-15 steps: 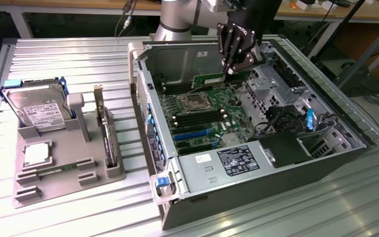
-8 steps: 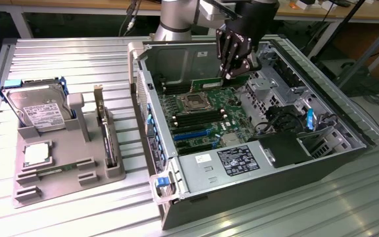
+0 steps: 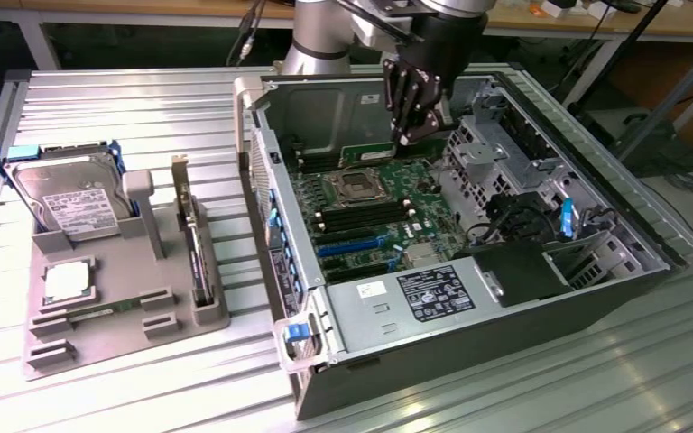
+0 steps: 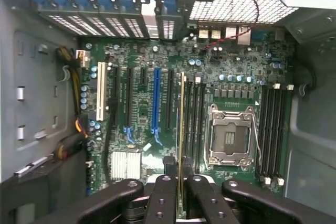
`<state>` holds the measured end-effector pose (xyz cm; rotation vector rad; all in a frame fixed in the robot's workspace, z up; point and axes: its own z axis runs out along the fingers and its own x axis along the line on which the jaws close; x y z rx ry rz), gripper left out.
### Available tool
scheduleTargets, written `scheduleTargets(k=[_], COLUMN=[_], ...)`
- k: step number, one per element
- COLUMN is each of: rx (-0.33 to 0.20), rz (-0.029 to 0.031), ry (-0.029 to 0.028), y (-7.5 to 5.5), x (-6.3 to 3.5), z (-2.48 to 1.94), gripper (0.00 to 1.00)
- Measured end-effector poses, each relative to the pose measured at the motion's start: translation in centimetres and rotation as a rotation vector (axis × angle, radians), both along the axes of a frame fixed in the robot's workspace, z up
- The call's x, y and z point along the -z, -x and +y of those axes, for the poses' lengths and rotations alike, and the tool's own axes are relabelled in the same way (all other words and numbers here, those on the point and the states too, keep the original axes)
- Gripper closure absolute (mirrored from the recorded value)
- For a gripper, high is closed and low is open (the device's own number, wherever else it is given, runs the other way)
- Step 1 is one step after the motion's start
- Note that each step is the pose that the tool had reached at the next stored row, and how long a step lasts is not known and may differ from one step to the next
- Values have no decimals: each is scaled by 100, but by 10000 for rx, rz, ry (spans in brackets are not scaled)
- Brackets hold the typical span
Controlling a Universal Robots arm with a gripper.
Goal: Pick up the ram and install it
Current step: 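Pick up the ram and move it above insertion slot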
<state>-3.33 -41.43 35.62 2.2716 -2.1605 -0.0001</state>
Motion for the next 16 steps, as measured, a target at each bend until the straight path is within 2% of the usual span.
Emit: scheduleTargets(k=[6, 9, 16], rx=[44, 50, 48], rz=[0, 31, 32], ry=[-2, 22, 26], y=[-1, -4, -5], x=[114, 99, 97], z=[119, 121, 121], gripper=[86, 86, 86])
